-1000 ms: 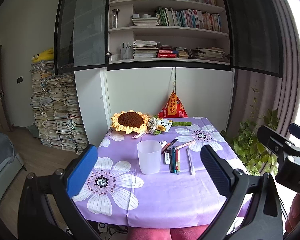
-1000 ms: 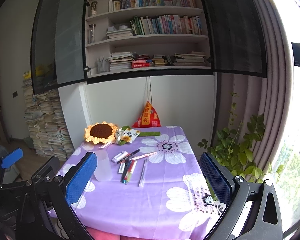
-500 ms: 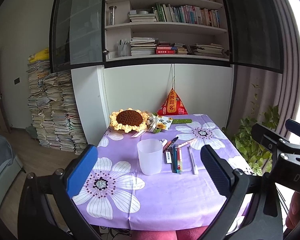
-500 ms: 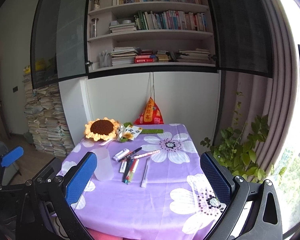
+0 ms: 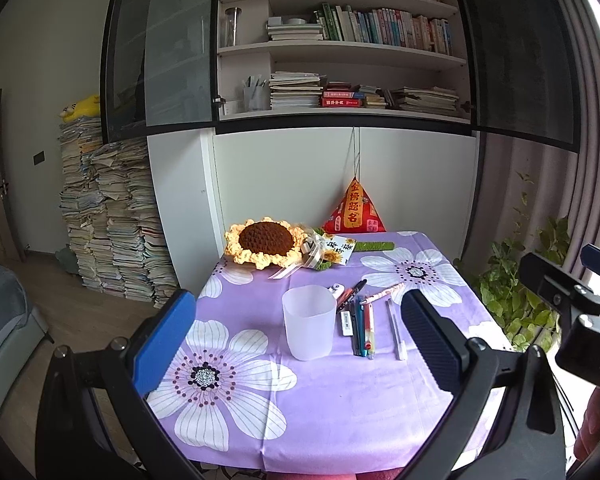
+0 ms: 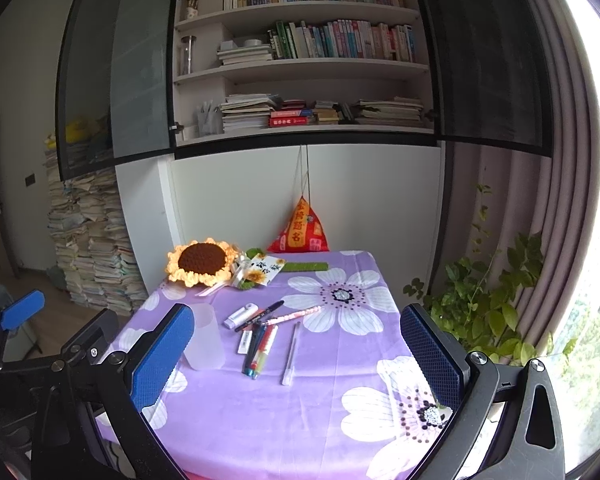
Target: Organize stationery
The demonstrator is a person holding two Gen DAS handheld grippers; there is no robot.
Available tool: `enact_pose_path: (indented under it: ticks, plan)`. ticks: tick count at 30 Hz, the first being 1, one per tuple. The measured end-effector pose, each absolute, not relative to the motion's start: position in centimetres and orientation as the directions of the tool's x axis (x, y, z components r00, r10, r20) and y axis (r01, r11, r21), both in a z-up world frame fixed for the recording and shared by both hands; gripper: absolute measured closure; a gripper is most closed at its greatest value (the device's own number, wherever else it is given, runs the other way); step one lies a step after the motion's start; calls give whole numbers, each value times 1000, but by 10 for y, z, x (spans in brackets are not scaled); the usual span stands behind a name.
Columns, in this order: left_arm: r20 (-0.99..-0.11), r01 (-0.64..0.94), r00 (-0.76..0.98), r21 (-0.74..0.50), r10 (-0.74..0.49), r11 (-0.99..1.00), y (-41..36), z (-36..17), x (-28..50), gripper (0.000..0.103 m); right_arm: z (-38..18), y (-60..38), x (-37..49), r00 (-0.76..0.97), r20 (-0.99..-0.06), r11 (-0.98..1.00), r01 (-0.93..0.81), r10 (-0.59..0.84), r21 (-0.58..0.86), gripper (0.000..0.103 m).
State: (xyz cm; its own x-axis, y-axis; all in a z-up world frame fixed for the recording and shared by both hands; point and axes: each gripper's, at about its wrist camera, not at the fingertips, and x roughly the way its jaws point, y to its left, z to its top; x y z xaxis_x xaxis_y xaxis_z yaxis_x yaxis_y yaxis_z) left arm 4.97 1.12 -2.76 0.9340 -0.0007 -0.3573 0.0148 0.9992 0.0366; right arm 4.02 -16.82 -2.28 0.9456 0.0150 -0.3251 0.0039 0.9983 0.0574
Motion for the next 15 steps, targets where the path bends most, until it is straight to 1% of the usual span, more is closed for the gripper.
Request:
enact_pose_path:
  ticks: [4, 15]
  plan:
    - [-379, 11, 926, 37, 4, 999, 11, -34, 58, 1, -24, -172, 47, 944, -331, 998, 17, 6, 67, 0]
    - [-421, 8, 907, 50, 13, 999, 9, -46, 78, 1, -44, -183, 74, 920, -393, 996, 35, 2, 87, 0]
